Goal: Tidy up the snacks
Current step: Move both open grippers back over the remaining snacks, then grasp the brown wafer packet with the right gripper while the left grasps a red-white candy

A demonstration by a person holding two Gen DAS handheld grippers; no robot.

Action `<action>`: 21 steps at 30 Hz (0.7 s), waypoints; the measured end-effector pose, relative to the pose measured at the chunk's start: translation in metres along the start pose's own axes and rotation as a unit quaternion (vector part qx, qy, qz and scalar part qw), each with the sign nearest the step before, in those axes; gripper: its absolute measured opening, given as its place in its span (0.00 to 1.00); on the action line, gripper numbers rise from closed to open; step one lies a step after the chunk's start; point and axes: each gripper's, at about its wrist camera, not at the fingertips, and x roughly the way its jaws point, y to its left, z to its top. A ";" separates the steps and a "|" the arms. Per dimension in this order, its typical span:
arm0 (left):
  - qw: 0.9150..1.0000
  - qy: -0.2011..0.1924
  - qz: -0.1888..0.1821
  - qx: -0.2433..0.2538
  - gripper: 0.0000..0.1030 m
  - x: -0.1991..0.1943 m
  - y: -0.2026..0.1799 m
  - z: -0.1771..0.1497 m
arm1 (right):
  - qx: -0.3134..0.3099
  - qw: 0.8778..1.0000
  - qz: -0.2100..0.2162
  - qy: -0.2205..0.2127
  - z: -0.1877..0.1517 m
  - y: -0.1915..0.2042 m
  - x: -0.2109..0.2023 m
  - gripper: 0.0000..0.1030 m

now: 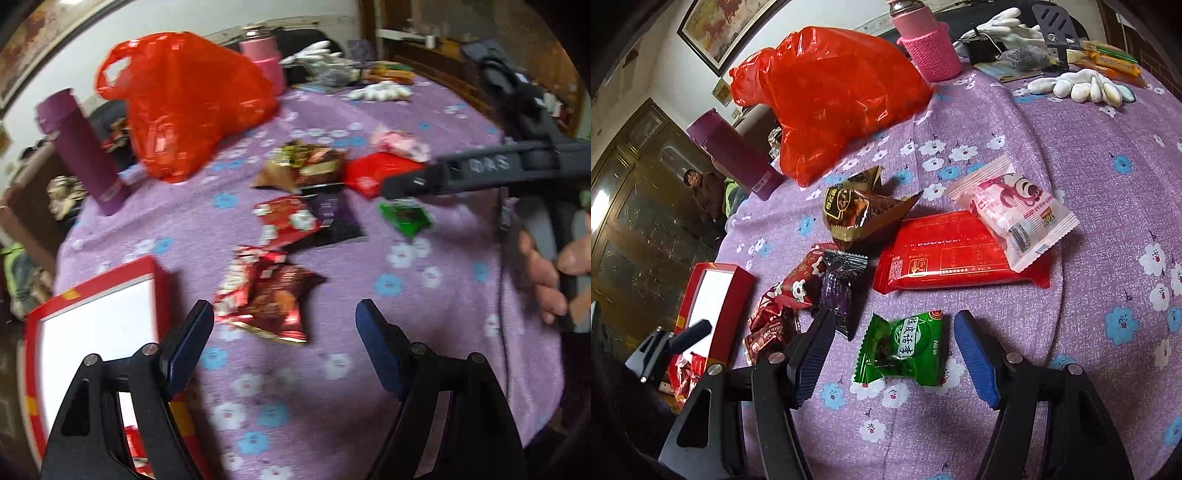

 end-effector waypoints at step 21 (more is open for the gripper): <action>0.981 0.024 -0.175 -0.076 0.77 0.034 -0.025 0.008 | 0.031 0.999 0.016 -0.034 0.008 -0.012 -0.013 0.67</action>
